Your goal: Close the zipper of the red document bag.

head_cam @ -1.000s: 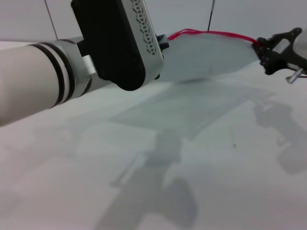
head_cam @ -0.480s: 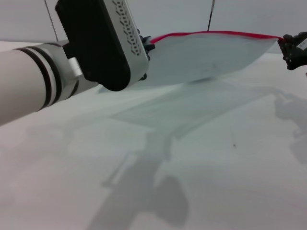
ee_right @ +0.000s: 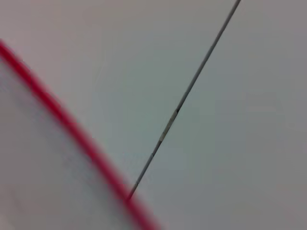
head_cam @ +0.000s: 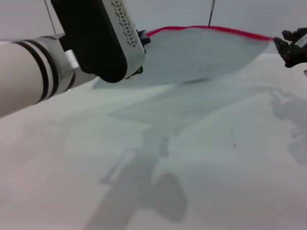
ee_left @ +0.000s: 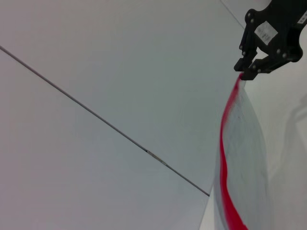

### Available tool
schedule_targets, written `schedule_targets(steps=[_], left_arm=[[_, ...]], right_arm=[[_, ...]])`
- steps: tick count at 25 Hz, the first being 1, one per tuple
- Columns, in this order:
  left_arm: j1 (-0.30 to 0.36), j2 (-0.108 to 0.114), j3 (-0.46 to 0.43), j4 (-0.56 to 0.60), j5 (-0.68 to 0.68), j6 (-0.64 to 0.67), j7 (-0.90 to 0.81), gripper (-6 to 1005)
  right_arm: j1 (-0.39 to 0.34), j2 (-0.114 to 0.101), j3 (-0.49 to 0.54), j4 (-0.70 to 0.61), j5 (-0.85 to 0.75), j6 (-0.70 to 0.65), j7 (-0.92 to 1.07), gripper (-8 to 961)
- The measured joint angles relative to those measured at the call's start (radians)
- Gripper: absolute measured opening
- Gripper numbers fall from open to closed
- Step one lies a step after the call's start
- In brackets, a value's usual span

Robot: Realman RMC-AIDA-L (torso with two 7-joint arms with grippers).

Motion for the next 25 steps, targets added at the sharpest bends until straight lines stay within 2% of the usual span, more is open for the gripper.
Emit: schedule_targets(steps=[6,7,10,15,17,20,23,25], left_arm=[[-0.038,-0.006,-0.021,-0.001,-0.001,-0.002,0.004,72],[-0.042,-0.007,-0.023,-0.001,-0.001,-0.002,0.003,108],[-0.061,-0.013,-0.028,-0.002,-0.001,-0.003,-0.005,215],[-0.083,-0.033,-0.081,-0.053,-0.002,-0.027,-0.085,391],[-0.078,-0.038,-0.105,-0.096,-0.003,-0.082,-0.131,462],[-0.036,-0.037,-0.127,-0.192,-0.057,-0.274,-0.182,591],[-0.013,-0.034,-0.124,-0.296,-0.151,-0.461,-0.182,731],[-0.012,-0.032,-0.109,-0.38,-0.2,-0.604,-0.183,771]], right_arm=[[-0.022,0.005,0.008,-0.044,0.0,0.006,0.007,195],[-0.031,0.006,0.008,-0.062,0.0,0.009,0.008,198],[-0.056,0.008,0.005,-0.114,0.007,0.012,0.025,445],[-0.066,0.01,-0.025,-0.143,0.015,0.018,0.084,683],[-0.075,0.011,-0.066,-0.142,0.043,0.054,0.096,687],[-0.105,0.009,-0.18,-0.144,0.127,0.189,0.093,694],[-0.13,0.008,-0.312,-0.135,0.164,0.377,0.1,692],[-0.136,0.007,-0.4,-0.115,0.196,0.518,0.109,688]])
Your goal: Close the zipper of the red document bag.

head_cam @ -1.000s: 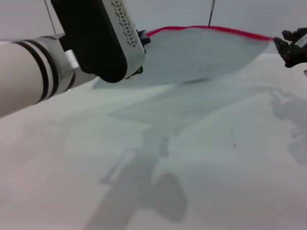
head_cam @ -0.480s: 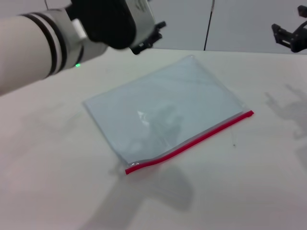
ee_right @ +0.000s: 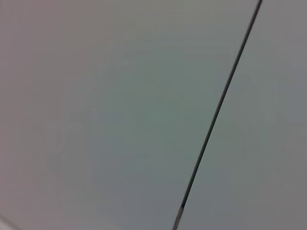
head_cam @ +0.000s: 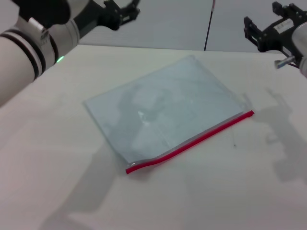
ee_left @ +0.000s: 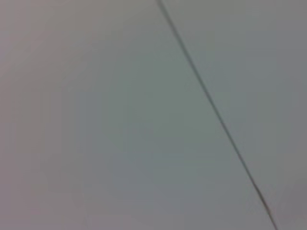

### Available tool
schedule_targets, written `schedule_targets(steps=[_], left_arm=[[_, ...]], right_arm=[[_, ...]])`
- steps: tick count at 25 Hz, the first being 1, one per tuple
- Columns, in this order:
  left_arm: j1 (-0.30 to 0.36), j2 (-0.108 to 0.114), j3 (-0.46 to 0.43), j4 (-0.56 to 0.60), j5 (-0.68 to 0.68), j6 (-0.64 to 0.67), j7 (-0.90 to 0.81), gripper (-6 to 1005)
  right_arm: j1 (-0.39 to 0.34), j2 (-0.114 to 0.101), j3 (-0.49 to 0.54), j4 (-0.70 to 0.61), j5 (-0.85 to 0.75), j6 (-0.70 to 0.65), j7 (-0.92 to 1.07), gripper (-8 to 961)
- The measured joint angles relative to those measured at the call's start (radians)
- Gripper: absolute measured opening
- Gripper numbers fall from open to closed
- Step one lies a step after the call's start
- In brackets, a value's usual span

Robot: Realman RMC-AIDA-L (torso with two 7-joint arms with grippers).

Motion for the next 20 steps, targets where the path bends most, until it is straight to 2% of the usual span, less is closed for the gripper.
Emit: schedule_targets(steps=[6,8,10,11,12,14,16,20], left_arm=[[-0.01,-0.004,0.076,-0.285,-0.064,-0.43,-0.063,892],[-0.022,-0.001,0.112,-0.376,-0.069,-0.547,-0.099,878],[-0.041,-0.002,0.146,-0.468,-0.072,-0.658,-0.131,864],[-0.052,-0.004,0.162,-0.511,-0.074,-0.71,-0.148,858],[-0.06,-0.007,0.175,-0.553,-0.075,-0.761,-0.168,851],[-0.076,-0.009,0.197,-0.616,-0.076,-0.82,-0.2,837],[-0.093,-0.01,0.205,-0.668,-0.091,-0.845,-0.227,823],[-0.095,-0.01,0.208,-0.689,-0.122,-0.846,-0.239,714]], right_arm=[[0.037,-0.006,-0.324,0.16,0.045,0.586,0.141,681],[0.068,-0.006,-0.382,0.238,0.049,0.699,0.237,680],[0.111,-0.004,-0.429,0.353,0.053,0.771,0.381,678],[0.111,-0.004,-0.429,0.353,0.053,0.771,0.381,677],[0.131,-0.003,-0.45,0.407,0.054,0.806,0.434,676],[0.162,0.0,-0.501,0.501,0.058,0.875,0.54,676],[0.177,0.0,-0.561,0.577,0.063,0.948,0.641,676],[0.177,0.003,-0.614,0.612,0.065,1.008,0.683,676]])
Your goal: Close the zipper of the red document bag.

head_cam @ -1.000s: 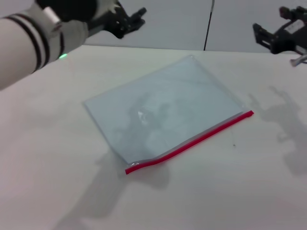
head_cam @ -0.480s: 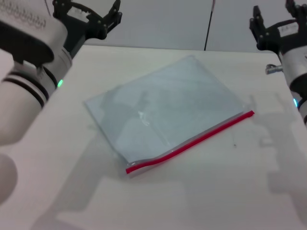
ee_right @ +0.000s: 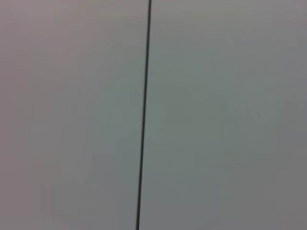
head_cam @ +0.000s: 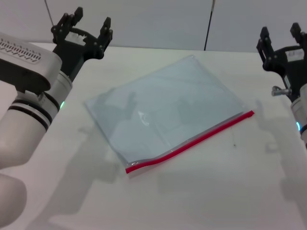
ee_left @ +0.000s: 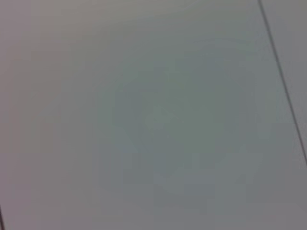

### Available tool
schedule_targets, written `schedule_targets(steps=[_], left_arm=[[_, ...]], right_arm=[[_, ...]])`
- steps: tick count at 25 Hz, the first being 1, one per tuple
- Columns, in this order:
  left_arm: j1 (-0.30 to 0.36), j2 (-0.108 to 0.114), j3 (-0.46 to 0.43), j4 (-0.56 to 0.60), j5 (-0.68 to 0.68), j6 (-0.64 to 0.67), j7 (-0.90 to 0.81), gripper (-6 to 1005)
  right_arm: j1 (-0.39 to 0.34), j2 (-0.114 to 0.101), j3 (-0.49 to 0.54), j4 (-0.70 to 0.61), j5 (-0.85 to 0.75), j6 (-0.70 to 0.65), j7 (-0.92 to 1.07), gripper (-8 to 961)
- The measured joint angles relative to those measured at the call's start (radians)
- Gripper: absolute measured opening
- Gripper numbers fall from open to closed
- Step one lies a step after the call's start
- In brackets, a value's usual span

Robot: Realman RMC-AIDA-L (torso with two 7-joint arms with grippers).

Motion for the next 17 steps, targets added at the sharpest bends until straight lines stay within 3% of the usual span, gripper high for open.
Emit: schedule_targets(steps=[2,8,17], left_arm=[[-0.002,0.0,0.011,-0.013,-0.008,0.0,0.002,660],[-0.024,-0.003,0.044,-0.059,-0.04,-0.005,0.016,659],[-0.049,-0.001,0.066,-0.085,-0.058,-0.007,0.01,658]], right_arm=[[0.001,0.0,-0.017,0.008,0.008,-0.001,-0.003,676],[0.036,0.001,-0.106,0.035,0.091,-0.006,-0.005,676],[0.048,0.001,-0.145,0.032,0.103,-0.025,-0.005,676]])
